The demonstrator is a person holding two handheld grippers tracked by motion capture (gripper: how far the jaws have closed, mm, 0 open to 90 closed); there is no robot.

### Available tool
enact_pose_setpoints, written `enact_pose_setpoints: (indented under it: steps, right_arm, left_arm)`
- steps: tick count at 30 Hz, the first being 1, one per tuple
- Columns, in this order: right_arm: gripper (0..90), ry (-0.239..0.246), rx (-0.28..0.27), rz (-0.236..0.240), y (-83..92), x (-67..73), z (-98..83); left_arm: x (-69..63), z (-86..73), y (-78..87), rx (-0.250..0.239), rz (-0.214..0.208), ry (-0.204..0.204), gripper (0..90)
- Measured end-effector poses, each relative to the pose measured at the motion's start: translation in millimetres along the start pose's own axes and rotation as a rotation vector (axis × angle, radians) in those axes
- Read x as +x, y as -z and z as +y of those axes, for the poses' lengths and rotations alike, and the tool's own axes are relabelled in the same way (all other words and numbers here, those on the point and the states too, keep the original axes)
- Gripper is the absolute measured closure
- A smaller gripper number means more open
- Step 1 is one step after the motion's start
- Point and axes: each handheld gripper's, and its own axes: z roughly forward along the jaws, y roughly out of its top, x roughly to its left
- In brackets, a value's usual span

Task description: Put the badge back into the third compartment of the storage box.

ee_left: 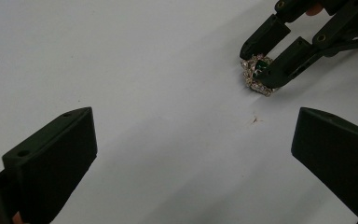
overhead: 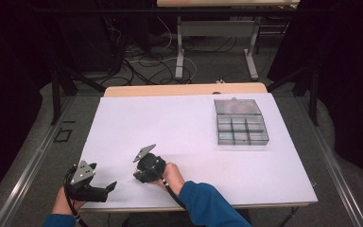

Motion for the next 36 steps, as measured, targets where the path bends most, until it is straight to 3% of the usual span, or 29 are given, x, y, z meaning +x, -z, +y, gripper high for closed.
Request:
enact_pose_setpoints:
  steps: [7, 9, 12, 15, 20, 25, 26, 27, 30, 36]
  right_arm:
    - [65.2, -0.007, -0.002, -0.006, 2.2, 2.1, -0.2]
    - [72.5, 0.005, -0.037, 0.002, 6.7, 0.9, 0.8]
    - [73.0, 0.013, -0.038, -0.001, 7.6, 1.3, -0.1]
    - [76.6, -0.018, -0.04, 0.012, 11.1, 2.6, -1.4]
    - [81.3, -0.022, -0.048, 0.039, 16.7, 4.7, -2.5]
    - [87.3, 0.004, -0.067, 0.068, 18.8, 7.8, -3.1]
    - [87.5, -0.013, -0.057, 0.069, 19.7, 10.1, -3.7]
    - [87.7, 0.01, -0.065, 0.077, 19.1, 9.7, -3.8]
    - [88.0, 0.003, -0.07, 0.07, 19.9, 11.4, -4.6]
    - [88.2, 0.044, -0.076, 0.058, 24.1, 15.2, -5.0]
  left_arm:
    - [0.1, -0.1, -0.2, 0.001, 0.0, 0.0, 0.2]
    - [0.0, -0.3, -0.6, -0.002, 0.002, -0.001, 0.2]
    - [-0.6, -0.4, -1.4, -0.007, 0.002, -0.001, 0.2]
    - [-0.5, -0.6, -1.4, -0.006, 0.002, 0.001, 0.2]
    - [-0.9, -0.5, -2.1, 0.003, -0.003, -0.001, 0.2]
    - [-0.7, -0.7, -2.0, -0.004, 0.0, -0.001, 0.2]
    - [-0.9, -0.6, -1.9, 0.0, -0.001, -0.001, 0.2]
    - [-0.7, -0.3, -1.4, 0.008, -0.005, -0.001, 0.2]
    - [-0.2, -0.3, -1.0, 0.007, -0.004, -0.002, 0.2]
    - [-0.2, -0.4, -0.8, 0.005, -0.004, -0.002, 0.2]
